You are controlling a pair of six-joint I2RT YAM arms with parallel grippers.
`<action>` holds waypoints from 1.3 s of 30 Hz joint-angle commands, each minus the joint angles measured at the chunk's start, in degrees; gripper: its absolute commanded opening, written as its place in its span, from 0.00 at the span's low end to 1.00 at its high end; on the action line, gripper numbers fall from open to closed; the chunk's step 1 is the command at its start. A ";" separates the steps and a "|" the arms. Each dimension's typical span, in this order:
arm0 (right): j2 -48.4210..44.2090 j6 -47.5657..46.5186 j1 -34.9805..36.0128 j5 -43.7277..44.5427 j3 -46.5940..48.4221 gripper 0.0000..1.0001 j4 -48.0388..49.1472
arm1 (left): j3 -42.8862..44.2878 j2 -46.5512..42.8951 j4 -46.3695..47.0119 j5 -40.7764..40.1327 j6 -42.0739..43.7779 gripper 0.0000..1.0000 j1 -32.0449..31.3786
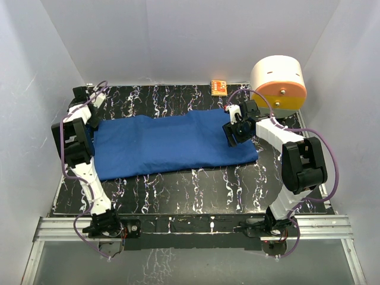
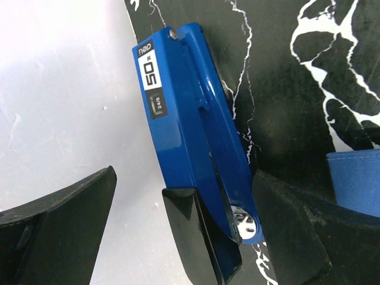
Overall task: Open and lay out the surgical kit
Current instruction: Open the surgical kit at the center of the board.
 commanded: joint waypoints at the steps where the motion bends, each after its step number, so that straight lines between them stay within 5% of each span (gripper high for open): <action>1: -3.07 0.58 -0.36 1.15 1.46 0.59 2.57 | 3.62 -4.84 -4.05 1.62 -3.65 0.98 0.56; 6: -1.94 1.93 -0.38 2.96 6.13 0.59 3.79 | 7.88 -7.89 -7.37 8.79 -13.52 0.97 -0.21; 19: 11.74 3.29 -0.36 9.07 20.75 0.57 3.29 | -3.92 -18.36 -14.27 28.95 -22.44 0.92 -5.36; 24: 17.23 0.25 -0.41 10.42 26.34 0.59 1.10 | -11.12 -18.68 -11.46 27.77 -20.28 0.91 -7.35; 32: 24.14 -2.30 -0.45 12.67 32.05 0.59 -0.95 | -5.36 -9.50 -16.05 23.67 -15.57 0.89 -7.72; 39: 27.72 -1.97 -0.54 12.51 33.39 0.59 -0.83 | -7.06 -5.33 -10.88 18.24 -14.02 0.89 -7.83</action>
